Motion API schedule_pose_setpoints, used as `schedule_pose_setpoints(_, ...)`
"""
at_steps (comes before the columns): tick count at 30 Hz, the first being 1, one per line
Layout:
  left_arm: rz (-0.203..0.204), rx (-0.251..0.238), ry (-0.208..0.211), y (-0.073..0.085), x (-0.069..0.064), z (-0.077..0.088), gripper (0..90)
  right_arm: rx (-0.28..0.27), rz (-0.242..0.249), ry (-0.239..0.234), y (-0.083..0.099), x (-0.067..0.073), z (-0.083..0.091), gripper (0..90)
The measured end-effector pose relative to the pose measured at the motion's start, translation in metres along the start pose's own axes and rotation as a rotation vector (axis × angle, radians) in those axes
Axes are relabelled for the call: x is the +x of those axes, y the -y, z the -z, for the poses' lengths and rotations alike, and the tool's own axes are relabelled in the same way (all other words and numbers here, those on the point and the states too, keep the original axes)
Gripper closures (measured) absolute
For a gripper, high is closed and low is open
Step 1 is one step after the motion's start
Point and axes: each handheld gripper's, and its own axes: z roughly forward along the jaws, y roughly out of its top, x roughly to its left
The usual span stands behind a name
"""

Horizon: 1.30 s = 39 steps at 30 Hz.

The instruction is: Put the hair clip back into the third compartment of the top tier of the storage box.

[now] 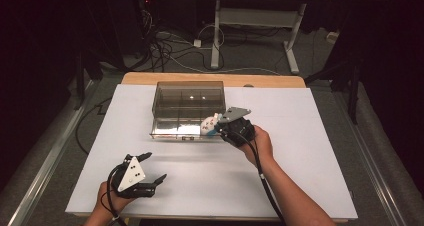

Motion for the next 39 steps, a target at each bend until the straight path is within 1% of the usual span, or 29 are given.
schedule_pose_setpoints(1, 0.000, -0.002, -0.008, 0.000, 0.000, 0.000, 18.5, -0.003, -0.001, 0.002, 0.000, 0.000, 0.000, 78.4)
schedule_pose_setpoints(3, 0.000, -0.010, -0.014, -0.001, 0.000, 0.001, 19.2, -0.006, -0.004, 0.003, 0.000, 0.000, 0.000, 77.4)
schedule_pose_setpoints(10, -0.004, -0.006, -0.017, -0.001, -0.001, 0.001, 19.4, -0.029, -0.024, 0.000, 0.002, -0.002, 0.002, 75.1)
schedule_pose_setpoints(13, -0.004, -0.003, -0.015, -0.001, -0.001, 0.000, 19.4, -0.052, -0.033, 0.006, 0.003, -0.003, 0.005, 73.0)
schedule_pose_setpoints(16, -0.006, 0.000, -0.014, -0.001, -0.001, -0.001, 19.4, -0.066, -0.028, 0.011, 0.003, -0.005, 0.007, 72.5)
schedule_pose_setpoints(17, -0.005, 0.001, -0.013, -0.001, -0.001, -0.001, 19.4, -0.066, -0.035, 0.015, 0.003, -0.005, 0.008, 71.8)
schedule_pose_setpoints(20, -0.008, 0.006, -0.013, -0.001, -0.001, -0.002, 19.4, -0.074, -0.034, 0.013, 0.003, -0.005, 0.009, 71.7)
schedule_pose_setpoints(21, -0.010, 0.009, -0.014, -0.001, -0.001, -0.002, 19.4, -0.086, -0.036, 0.017, 0.003, -0.006, 0.010, 70.5)
schedule_pose_setpoints(24, -0.012, 0.017, -0.016, -0.001, -0.002, -0.004, 19.4, -0.093, -0.034, 0.026, 0.003, -0.006, 0.012, 68.0)
schedule_pose_setpoints(26, -0.010, 0.016, -0.015, -0.001, -0.002, -0.004, 19.4, -0.097, -0.034, 0.025, 0.003, -0.007, 0.013, 68.0)
schedule_pose_setpoints(27, -0.010, 0.018, -0.014, -0.001, -0.002, -0.004, 19.4, -0.105, -0.034, 0.032, 0.003, -0.007, 0.015, 65.8)
schedule_pose_setpoints(30, -0.009, 0.020, -0.016, -0.001, -0.002, -0.005, 19.4, -0.113, -0.031, 0.036, 0.003, -0.008, 0.017, 64.6)
schedule_pose_setpoints(31, -0.011, 0.023, -0.014, -0.001, -0.002, -0.006, 19.4, -0.119, -0.034, 0.044, 0.004, -0.009, 0.019, 62.0)
schedule_pose_setpoints(36, -0.014, 0.033, -0.014, -0.001, -0.002, -0.007, 19.4, -0.131, -0.033, 0.059, 0.004, -0.010, 0.023, 59.0)
schedule_pose_setpoints(37, -0.016, 0.035, -0.012, -0.001, -0.003, -0.008, 19.4, -0.137, -0.035, 0.066, 0.004, -0.010, 0.025, 55.9)
schedule_pose_setpoints(38, -0.016, 0.035, -0.012, -0.001, -0.003, -0.008, 19.4, -0.137, -0.035, 0.066, 0.004, -0.010, 0.025, 55.9)
schedule_pose_setpoints(39, -0.016, 0.034, -0.012, -0.001, -0.002, -0.008, 19.4, -0.146, -0.032, 0.072, 0.004, -0.011, 0.026, 54.0)
